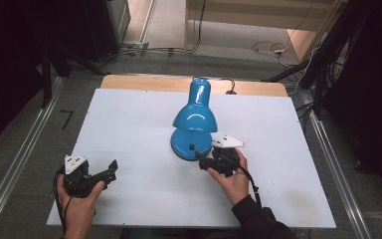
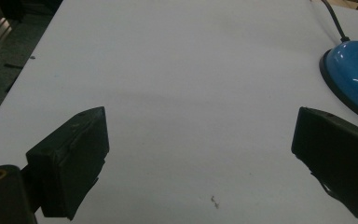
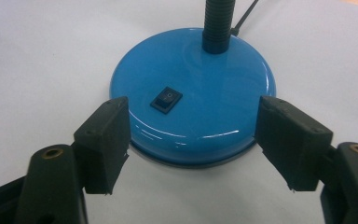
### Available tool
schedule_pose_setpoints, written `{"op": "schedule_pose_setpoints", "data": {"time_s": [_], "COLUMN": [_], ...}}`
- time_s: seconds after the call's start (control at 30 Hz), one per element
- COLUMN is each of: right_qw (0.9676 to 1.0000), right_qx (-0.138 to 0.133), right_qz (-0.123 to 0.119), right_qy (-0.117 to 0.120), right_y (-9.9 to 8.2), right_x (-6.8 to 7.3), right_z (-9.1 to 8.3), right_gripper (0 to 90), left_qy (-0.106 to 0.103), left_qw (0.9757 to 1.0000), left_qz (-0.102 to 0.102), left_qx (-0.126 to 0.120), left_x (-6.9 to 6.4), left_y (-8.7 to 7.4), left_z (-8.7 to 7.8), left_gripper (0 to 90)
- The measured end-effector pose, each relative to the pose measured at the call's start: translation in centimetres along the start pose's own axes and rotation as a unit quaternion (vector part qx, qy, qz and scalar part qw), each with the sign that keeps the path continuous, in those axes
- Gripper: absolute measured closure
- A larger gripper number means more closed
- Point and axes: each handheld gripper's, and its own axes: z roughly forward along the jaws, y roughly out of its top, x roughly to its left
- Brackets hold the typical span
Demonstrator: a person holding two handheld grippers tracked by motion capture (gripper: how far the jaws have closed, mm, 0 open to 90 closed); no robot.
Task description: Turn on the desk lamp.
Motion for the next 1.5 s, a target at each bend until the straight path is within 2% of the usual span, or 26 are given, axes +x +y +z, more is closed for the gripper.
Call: {"op": "schedule_pose_setpoints", "data": {"time_s": [0.23, 0.33, 0.43, 0.53, 0.6, 0.63, 0.67, 0.73, 0.83, 1.5], "right_qw": [0.9999, 0.9999, 0.9999, 0.9997, 0.9997, 0.9997, 0.9997, 0.9996, 0.9997, 0.9998], "right_qx": [-0.008, -0.01, -0.017, -0.023, -0.024, -0.024, -0.024, -0.025, -0.023, -0.016], "right_qz": [-0.007, -0.004, -0.005, -0.006, -0.005, -0.005, -0.003, -0.003, 0.0, 0.0], "right_qy": [-0.004, -0.005, -0.002, 0.001, 0.003, 0.003, 0.007, 0.008, 0.01, 0.009], "right_y": [0.1, 0.1, 0.2, 0.4, 0.4, 0.4, 0.5, 0.5, 0.5, 0.7], "right_x": [0.1, 0.3, 0.5, 0.8, 0.9, 0.9, 0.9, 1.0, 1.0, 1.5], "right_z": [0.6, 1.0, 1.3, 1.7, 2.0, 2.0, 2.2, 2.4, 2.6, 3.8], "right_gripper": [41.7, 42.7, 48.9, 58.2, 72.7, 72.7, 80.4, 84.1, 87.1, 87.4], "left_qy": [0.0, -0.001, -0.002, -0.002, -0.002, -0.003, -0.003, -0.003, -0.003, -0.004], "left_qw": [1.0, 1.0, 1.0, 1.0, 1.0, 1.0, 1.0, 1.0, 1.0, 1.0], "left_qz": [0.002, 0.002, 0.002, 0.001, 0.001, 0.001, 0.002, 0.001, 0.001, 0.002], "left_qx": [0.0, 0.001, 0.001, 0.001, 0.001, 0.001, 0.002, 0.001, 0.002, 0.001], "left_x": [0.0, 0.0, 0.0, 0.0, 0.0, 0.0, 0.0, 0.0, 0.0, 0.0], "left_y": [0.0, 0.0, 0.0, 0.0, 0.0, 0.0, 0.0, 0.0, 0.0, 0.0], "left_z": [0.0, 0.0, 0.0, 0.1, 0.1, 0.1, 0.1, 0.1, 0.1, 0.1], "left_gripper": [4.5, 4.5, 4.5, 4.5, 4.4, 4.4, 4.4, 4.5, 4.5, 4.5]}}
